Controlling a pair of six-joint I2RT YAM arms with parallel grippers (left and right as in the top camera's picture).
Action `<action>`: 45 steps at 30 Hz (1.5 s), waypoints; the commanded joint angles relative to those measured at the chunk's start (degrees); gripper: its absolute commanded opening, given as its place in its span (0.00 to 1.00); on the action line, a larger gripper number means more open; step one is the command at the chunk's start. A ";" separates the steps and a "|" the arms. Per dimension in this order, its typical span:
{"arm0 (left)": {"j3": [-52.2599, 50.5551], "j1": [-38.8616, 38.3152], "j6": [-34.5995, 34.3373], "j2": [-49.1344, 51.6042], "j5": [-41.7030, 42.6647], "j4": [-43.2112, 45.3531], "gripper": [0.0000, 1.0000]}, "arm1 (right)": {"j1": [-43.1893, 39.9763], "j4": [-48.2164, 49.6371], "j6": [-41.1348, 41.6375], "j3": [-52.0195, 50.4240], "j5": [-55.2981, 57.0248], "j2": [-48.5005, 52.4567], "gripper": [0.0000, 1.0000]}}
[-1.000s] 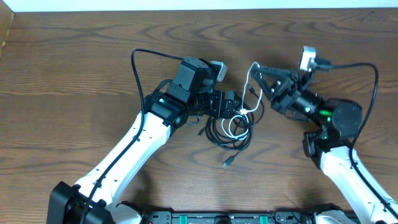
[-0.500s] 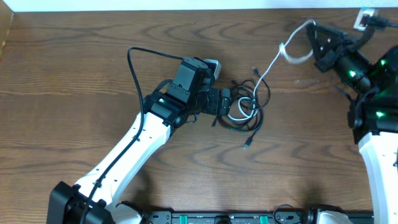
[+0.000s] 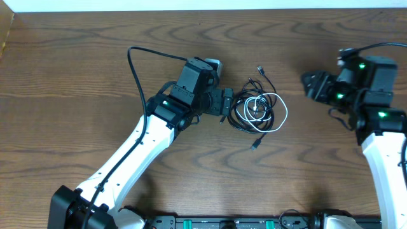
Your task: Untangle cables
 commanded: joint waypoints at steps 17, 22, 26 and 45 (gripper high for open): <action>0.20 -0.02 0.98 0.37 -6.78 -2.01 0.91 | 21.14 5.86 -6.45 -4.87 11.04 16.33 0.29; 0.20 -0.02 0.98 0.37 -6.78 -2.16 0.91 | 23.02 8.74 -7.48 -4.87 7.32 19.93 0.27; 0.20 -0.02 0.98 0.37 -6.78 -2.16 0.91 | 24.65 9.77 -9.07 -4.87 8.26 23.41 0.25; 0.20 -0.02 0.98 0.37 -6.78 -2.16 0.91 | 26.51 13.55 -9.20 -4.85 14.21 29.07 0.24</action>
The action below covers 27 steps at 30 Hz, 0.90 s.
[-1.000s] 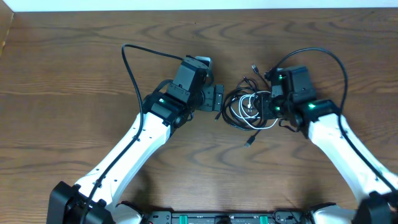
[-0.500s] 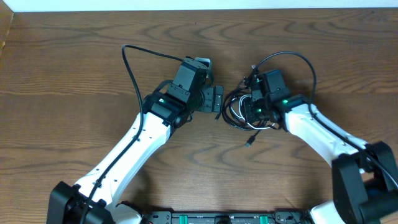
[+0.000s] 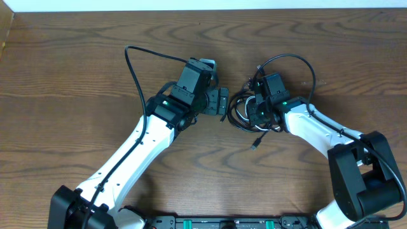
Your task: Untangle cables
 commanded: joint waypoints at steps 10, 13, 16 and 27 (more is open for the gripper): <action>0.20 -0.02 0.96 0.37 -1.18 -0.17 0.91 | 2.82 2.05 -3.63 -0.15 5.53 5.38 0.20; 0.20 -0.02 0.96 0.37 -1.18 -0.20 0.91 | 2.80 2.03 -3.65 -0.15 5.62 5.99 0.12; 0.20 -0.02 0.96 0.37 -1.18 -0.17 0.91 | 2.84 1.97 -3.63 -0.02 4.15 5.46 0.01; 0.20 -0.02 0.96 0.37 -1.18 -0.17 0.91 | -3.54 -5.68 -2.73 3.63 -21.22 -14.99 0.01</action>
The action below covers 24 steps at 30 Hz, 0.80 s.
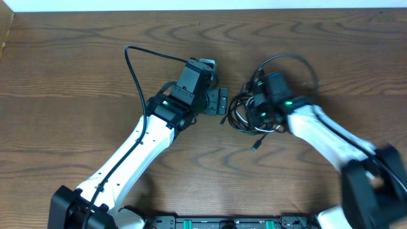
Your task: Untangle cables
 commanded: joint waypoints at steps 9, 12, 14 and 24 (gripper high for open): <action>0.20 -0.02 0.96 0.37 -1.18 -0.13 0.91 | -10.91 0.48 0.09 2.45 -24.59 -22.38 0.01; 0.20 -0.02 0.96 0.37 -1.18 -0.13 0.92 | -12.04 2.49 0.26 2.45 -24.61 -23.58 0.01; 0.20 -0.02 0.96 0.37 -1.18 -0.13 0.91 | -13.00 6.51 3.52 2.47 -26.16 -23.91 0.01; 0.20 -0.02 0.96 0.37 -1.18 -0.17 0.92 | -21.31 37.07 13.88 2.47 -42.77 -24.00 0.01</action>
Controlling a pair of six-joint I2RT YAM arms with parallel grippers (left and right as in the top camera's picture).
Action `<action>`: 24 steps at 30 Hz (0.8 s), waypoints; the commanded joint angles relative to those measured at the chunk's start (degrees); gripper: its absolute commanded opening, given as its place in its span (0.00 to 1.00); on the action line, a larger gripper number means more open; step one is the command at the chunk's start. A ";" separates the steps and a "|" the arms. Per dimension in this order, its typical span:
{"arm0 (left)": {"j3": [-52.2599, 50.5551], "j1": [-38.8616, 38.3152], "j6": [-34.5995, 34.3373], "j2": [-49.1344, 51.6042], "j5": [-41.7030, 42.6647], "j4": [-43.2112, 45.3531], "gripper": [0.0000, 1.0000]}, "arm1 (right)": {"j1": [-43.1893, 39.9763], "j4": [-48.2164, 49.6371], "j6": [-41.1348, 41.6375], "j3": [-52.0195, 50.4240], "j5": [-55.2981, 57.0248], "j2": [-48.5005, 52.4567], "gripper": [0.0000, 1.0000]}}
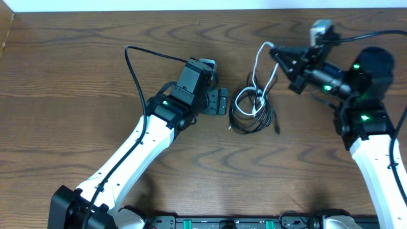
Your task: Untangle cables
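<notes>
A tangle of black cable (245, 121) lies on the wooden table, with a white cable (257, 83) looped through it. My right gripper (275, 52) is at the upper right, shut on the white cable's upper end; the cable runs down from there into the coil. My left gripper (224, 102) sits just left of the coil, low over the table. Its fingers (220, 94) are seen end on, and their state does not show. A black plug end (277, 129) trails off the coil's right side.
The left arm's own black lead (137, 67) arches over the table at the upper left. The table's far edge (203, 9) runs along the top, and a dark rail (229, 222) lines the near edge.
My right gripper was down on the coil's right side. Now it is up at the upper right, holding the white cable, which stretches out of the coil. The left arm has not moved.
At first my right gripper was away at the far right, and the white and black cables lay coiled together beside my left gripper. Then the right gripper was down on the coil. Now it holds the white cable up, partly drawn out.
</notes>
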 commanded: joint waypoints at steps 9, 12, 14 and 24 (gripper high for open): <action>0.20 -0.02 0.96 0.37 -1.16 -0.11 0.91 | -0.37 -25.35 -3.87 0.61 25.51 1.79 0.01; 0.20 -0.02 0.96 0.37 -1.14 -0.11 0.92 | 3.63 -33.33 -5.25 0.61 28.83 4.81 0.01; 0.20 -0.02 0.96 0.37 -1.16 -0.09 0.92 | 6.60 -34.14 -8.76 0.61 21.40 6.25 0.01; 0.20 -0.02 0.96 0.37 -1.14 -0.15 0.92 | 5.53 -21.42 -13.64 3.93 -0.66 -0.55 0.01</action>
